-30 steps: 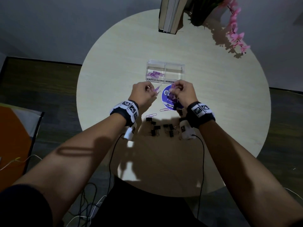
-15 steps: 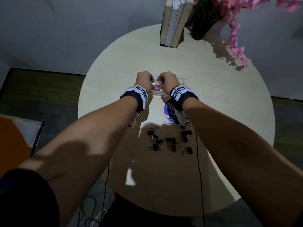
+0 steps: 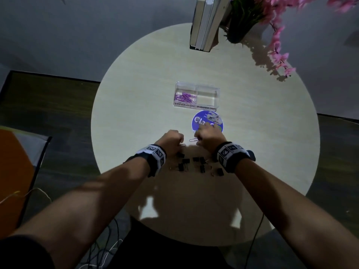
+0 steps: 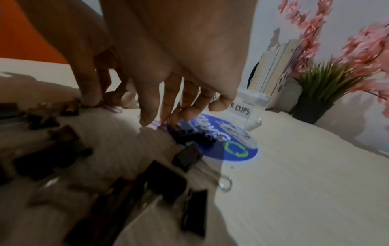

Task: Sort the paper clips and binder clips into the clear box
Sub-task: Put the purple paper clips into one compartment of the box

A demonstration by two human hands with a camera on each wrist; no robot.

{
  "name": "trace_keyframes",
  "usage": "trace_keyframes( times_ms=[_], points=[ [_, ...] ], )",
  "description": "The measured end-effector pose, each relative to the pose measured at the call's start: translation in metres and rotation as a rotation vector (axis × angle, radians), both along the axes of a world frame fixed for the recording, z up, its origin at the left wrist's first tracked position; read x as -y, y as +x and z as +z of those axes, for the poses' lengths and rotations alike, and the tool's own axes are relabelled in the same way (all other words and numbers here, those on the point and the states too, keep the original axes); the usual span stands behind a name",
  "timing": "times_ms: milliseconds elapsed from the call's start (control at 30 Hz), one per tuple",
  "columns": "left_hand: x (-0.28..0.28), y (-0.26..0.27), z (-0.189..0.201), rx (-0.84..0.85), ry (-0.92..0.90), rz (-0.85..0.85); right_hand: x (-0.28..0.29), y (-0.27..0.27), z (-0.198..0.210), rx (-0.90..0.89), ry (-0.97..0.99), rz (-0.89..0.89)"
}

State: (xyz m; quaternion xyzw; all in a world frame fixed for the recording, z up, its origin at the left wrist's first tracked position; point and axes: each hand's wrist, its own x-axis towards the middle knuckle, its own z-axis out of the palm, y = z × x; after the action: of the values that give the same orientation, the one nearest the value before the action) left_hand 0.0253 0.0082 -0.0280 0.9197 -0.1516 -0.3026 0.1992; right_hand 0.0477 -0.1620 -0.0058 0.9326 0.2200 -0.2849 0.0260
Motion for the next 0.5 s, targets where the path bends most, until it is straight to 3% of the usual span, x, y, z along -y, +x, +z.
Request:
trace_keyframes(
  times_ms=[167, 300, 500],
  points=[
    [0.008, -0.016, 0.003, 0.09, 0.071, -0.064, 0.007, -0.02, -0.019, 0.255, -0.025, 0.099],
    [0.014, -0.025, -0.022, 0.105, 0.184, -0.117, 0.001, -0.026, -0.025, 0.307, -0.011, 0.118],
    [0.025, -0.021, -0.002, 0.091, 0.101, 0.016, -0.009, -0.019, -0.015, 0.04, 0.074, -0.044]
  ],
)
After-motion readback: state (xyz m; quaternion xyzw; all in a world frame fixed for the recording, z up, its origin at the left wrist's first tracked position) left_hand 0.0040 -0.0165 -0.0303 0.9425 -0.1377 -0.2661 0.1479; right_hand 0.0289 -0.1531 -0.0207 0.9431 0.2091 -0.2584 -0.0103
